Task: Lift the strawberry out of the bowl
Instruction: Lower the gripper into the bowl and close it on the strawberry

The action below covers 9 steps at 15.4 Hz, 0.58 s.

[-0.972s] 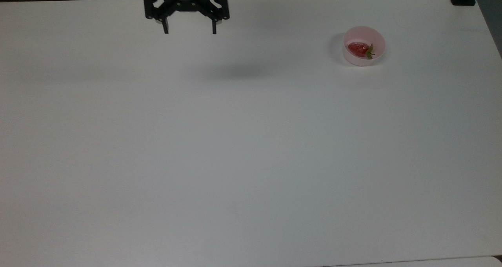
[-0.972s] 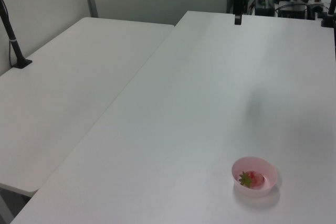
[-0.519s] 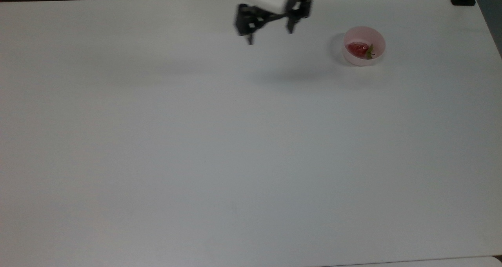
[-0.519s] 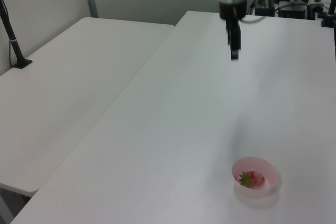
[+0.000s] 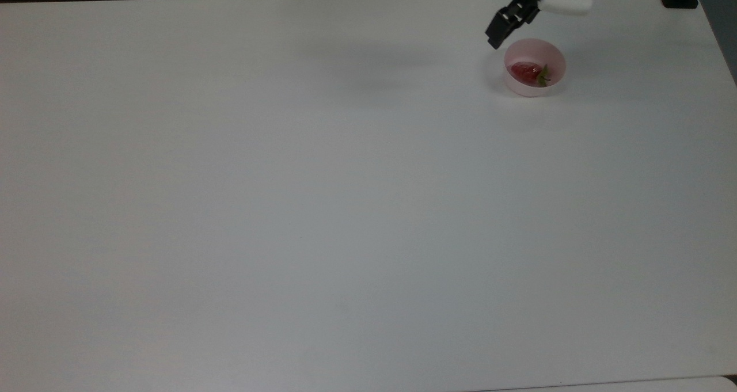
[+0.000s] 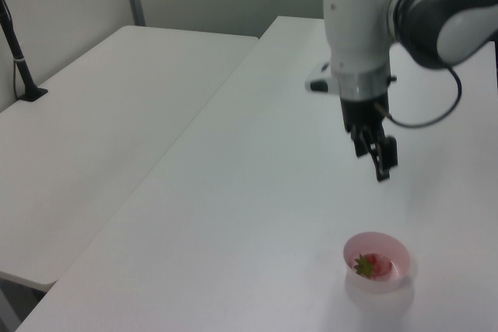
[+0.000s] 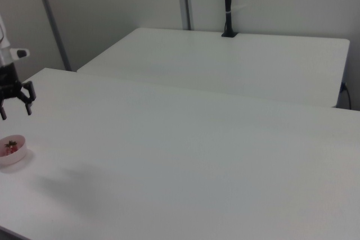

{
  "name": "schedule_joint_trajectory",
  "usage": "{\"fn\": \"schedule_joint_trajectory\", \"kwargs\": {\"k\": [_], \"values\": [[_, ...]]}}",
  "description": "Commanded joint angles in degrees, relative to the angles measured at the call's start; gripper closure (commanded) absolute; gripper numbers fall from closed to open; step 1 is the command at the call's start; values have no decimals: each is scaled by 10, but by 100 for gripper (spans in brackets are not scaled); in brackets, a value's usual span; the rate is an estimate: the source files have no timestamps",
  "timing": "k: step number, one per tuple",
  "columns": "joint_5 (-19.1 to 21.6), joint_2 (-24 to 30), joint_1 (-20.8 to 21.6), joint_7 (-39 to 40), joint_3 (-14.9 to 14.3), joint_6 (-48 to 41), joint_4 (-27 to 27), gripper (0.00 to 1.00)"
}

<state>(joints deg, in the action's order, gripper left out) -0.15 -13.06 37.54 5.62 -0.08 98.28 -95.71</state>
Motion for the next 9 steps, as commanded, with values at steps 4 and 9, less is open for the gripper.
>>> {"fn": "schedule_joint_trajectory", "kwargs": {"k": [4,9], "values": [[-10,-74,46,-9,21,84,-8,24],[-38,-114,47,-37,37,116,-9,26]]}}
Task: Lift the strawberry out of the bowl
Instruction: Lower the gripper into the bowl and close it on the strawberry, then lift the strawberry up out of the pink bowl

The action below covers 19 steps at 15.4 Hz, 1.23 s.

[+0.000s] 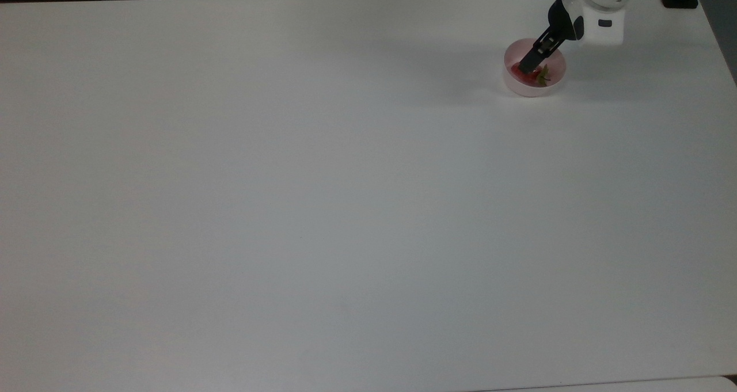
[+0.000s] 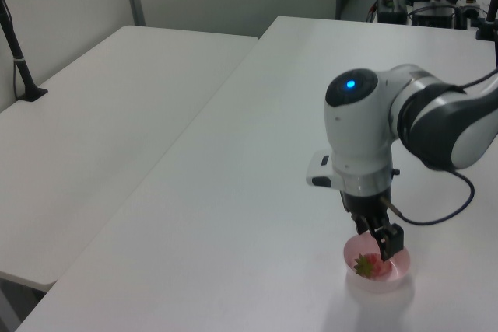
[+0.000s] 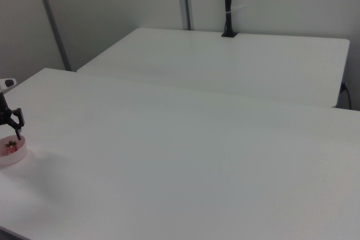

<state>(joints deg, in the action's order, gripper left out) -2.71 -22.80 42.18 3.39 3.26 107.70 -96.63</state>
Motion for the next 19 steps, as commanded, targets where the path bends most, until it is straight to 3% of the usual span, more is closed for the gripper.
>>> {"fn": "schedule_joint_trajectory", "kwargs": {"k": [1,6,11,19], "values": [[-16,-18,-1,-15,5,26,0,26],[-34,-30,1,-16,7,27,-2,26],[-51,-36,3,-41,26,28,-4,27],[-62,-34,-4,-39,35,32,-8,70]]}}
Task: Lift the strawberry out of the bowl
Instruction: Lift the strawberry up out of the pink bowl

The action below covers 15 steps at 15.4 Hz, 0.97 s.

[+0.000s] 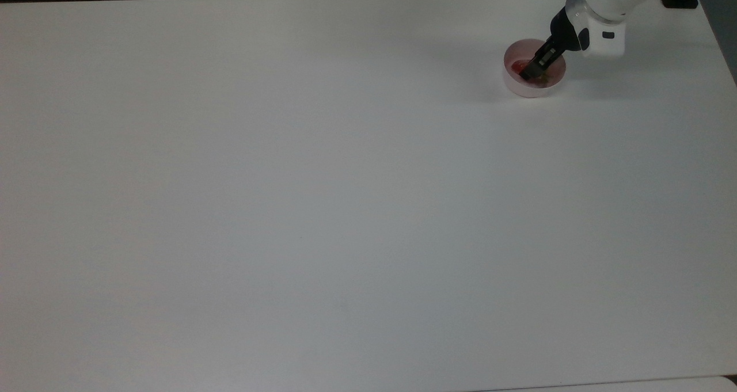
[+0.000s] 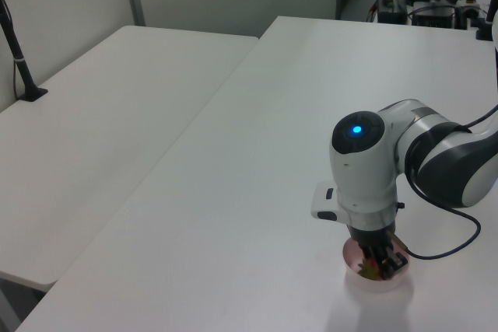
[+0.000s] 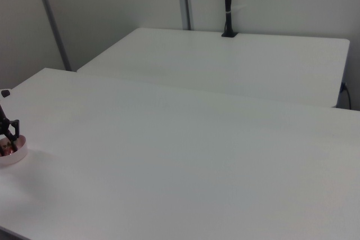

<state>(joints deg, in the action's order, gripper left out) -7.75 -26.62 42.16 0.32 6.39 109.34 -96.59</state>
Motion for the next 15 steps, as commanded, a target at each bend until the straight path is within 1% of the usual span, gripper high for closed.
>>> {"fn": "schedule_joint_trajectory", "kwargs": {"k": [1,5,7,8,10,12,13,15], "values": [[-11,5,-5,-8,4,15,-8,70],[-10,18,-6,-9,4,5,-4,70],[-8,45,-8,-11,4,-1,3,70],[-3,62,-14,-9,5,-21,19,70],[5,92,-39,-3,6,-72,47,70],[27,125,-66,6,6,-84,48,70],[29,139,-87,9,8,-90,45,70],[29,155,-145,21,15,-103,36,70]]}}
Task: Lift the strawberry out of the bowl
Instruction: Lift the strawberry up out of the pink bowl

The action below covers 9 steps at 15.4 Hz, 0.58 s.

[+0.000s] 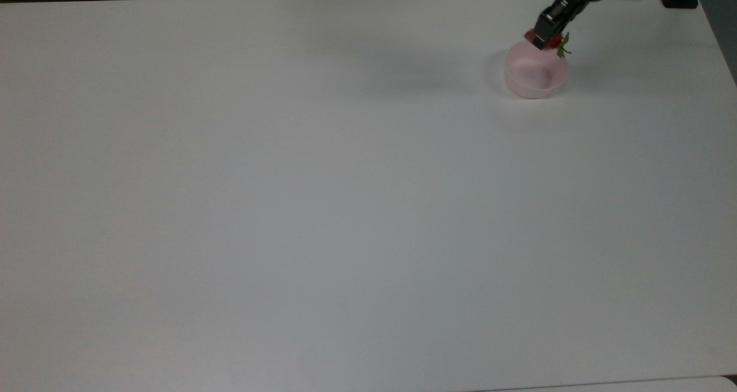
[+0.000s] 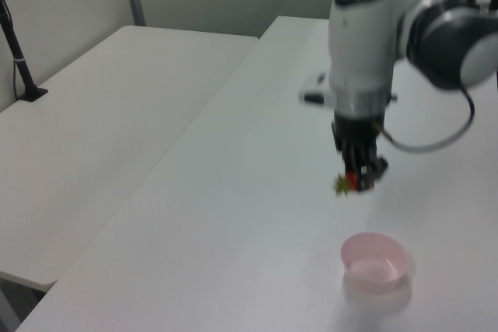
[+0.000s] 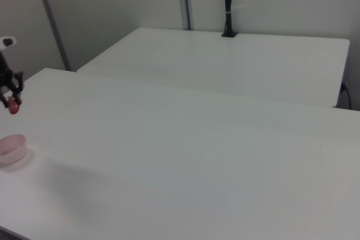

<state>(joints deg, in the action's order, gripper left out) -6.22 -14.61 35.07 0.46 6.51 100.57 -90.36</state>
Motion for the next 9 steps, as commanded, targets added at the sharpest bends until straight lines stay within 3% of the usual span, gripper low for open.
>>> {"fn": "schedule_joint_trajectory", "kwargs": {"k": [1,7,9], "values": [[14,38,-108,36,14,-20,-28,70],[4,12,-326,166,-25,-7,-45,70],[-2,-8,-354,195,-62,12,-50,70]]}}
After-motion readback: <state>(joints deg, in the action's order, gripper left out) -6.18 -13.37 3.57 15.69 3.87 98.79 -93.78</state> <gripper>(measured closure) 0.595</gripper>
